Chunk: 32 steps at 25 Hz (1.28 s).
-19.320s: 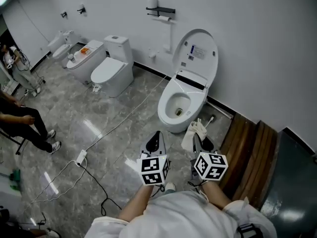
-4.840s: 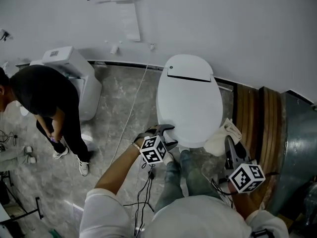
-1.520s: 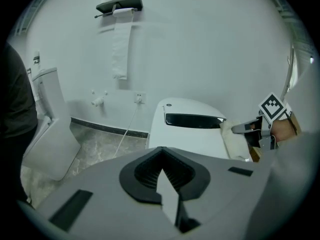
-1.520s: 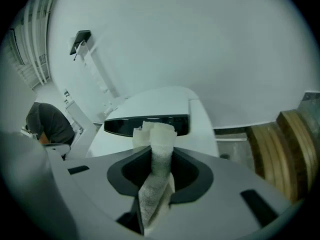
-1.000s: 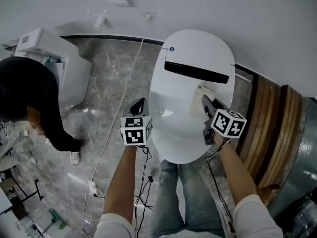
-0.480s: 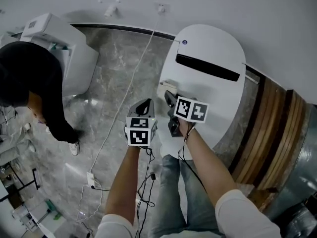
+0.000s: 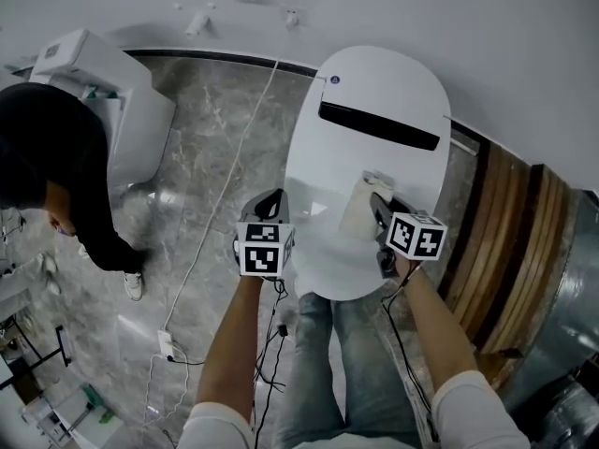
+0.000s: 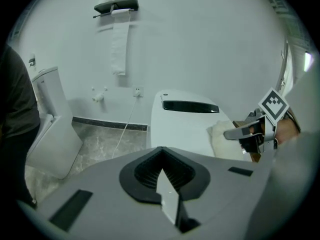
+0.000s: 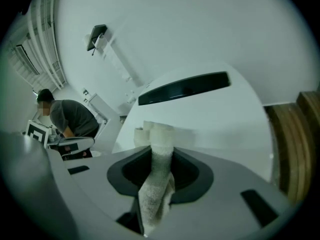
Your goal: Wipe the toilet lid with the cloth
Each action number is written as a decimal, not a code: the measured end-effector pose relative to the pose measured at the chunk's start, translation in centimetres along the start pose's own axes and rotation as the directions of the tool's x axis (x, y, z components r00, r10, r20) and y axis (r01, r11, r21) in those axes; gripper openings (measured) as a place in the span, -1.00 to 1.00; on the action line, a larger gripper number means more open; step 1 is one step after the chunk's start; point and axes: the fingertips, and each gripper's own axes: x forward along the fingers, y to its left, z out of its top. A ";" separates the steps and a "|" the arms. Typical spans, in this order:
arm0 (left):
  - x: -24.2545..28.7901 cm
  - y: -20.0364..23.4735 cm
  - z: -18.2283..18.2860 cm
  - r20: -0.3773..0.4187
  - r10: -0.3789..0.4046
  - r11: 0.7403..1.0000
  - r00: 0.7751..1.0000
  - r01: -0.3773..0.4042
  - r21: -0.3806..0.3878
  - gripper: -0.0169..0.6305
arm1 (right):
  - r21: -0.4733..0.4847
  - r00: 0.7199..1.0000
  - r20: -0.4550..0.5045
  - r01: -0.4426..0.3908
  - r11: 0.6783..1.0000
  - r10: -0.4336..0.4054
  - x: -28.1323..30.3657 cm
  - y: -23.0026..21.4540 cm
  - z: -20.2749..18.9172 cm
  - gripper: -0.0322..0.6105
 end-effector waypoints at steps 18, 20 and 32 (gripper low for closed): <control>-1.9 -0.5 -3.1 -0.023 0.006 1.000 1.000 -0.007 -0.008 -0.91 | 0.086 0.992 0.098 -0.089 0.992 0.080 -6.2 3.1 -2.2 -0.59; -2.3 0.4 -3.6 -0.027 0.023 0.999 0.999 -0.024 -0.023 -0.91 | 0.144 0.979 0.069 -0.198 0.970 0.189 -3.2 8.0 -3.8 -0.59; -4.0 1.3 -6.7 -0.039 0.025 0.997 0.999 -0.028 -0.077 -0.91 | -0.026 0.990 -0.102 -0.097 0.995 0.094 3.8 12.1 -9.2 -0.59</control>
